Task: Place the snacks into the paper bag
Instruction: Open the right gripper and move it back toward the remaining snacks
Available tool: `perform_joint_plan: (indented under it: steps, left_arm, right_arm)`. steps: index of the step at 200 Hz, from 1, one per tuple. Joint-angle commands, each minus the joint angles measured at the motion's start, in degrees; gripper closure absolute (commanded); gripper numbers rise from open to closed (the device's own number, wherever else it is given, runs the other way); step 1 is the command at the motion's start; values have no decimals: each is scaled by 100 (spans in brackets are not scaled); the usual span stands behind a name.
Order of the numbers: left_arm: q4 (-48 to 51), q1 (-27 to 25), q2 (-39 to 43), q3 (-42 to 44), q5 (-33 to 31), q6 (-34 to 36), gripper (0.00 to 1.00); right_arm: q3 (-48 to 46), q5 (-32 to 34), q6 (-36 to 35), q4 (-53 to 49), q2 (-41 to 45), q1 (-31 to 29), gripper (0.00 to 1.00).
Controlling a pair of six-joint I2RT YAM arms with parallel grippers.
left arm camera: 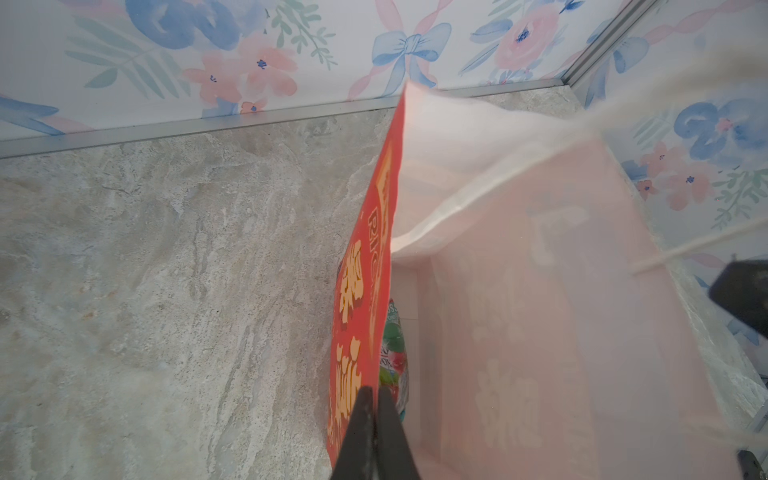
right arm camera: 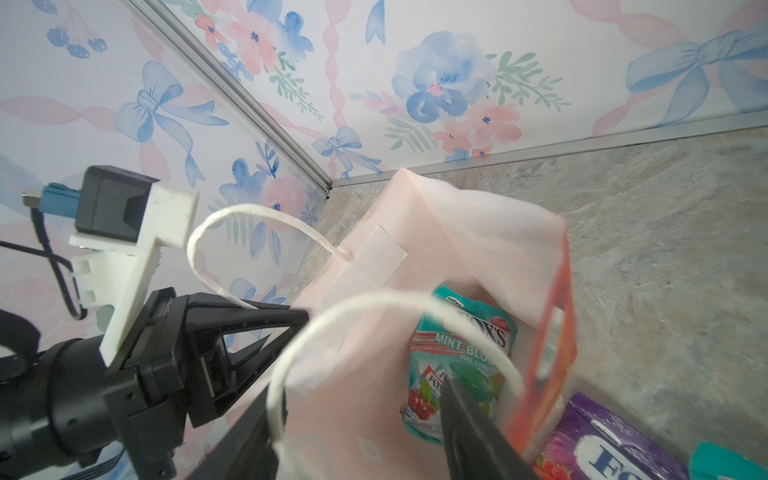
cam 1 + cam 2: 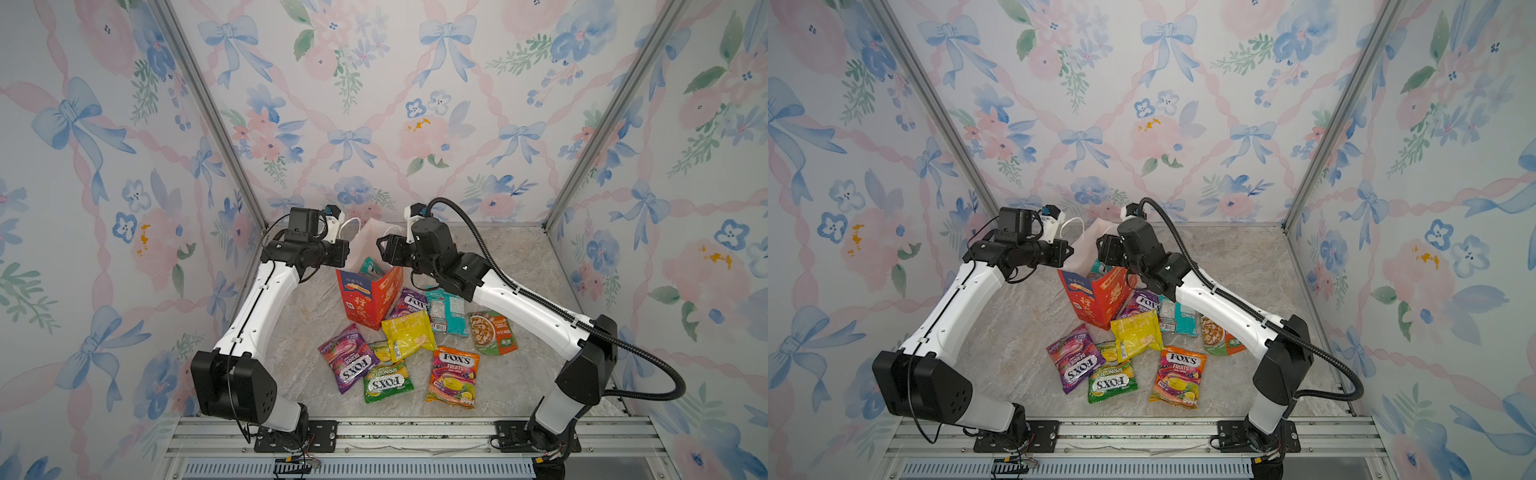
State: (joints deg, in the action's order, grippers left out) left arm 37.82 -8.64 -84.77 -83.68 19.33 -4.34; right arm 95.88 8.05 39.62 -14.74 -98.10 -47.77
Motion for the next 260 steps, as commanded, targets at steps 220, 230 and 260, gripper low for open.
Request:
perform_joint_plan:
  steps: [220, 230, 260]
  left_arm:
    - [174, 3, 97, 111, -105, -102, 100]
    - [175, 8, 99, 110, -105, -107, 100]
    - [181, 9, 110, 116, -88, -129, 100]
  right_arm:
    - [-5414, 349, 1701, -2674, 4648, 270, 2]
    - [-5674, 289, 1842, -2796, 4901, 274, 1]
    - [-6426, -91, 2372, -2964, 5632, 280, 4]
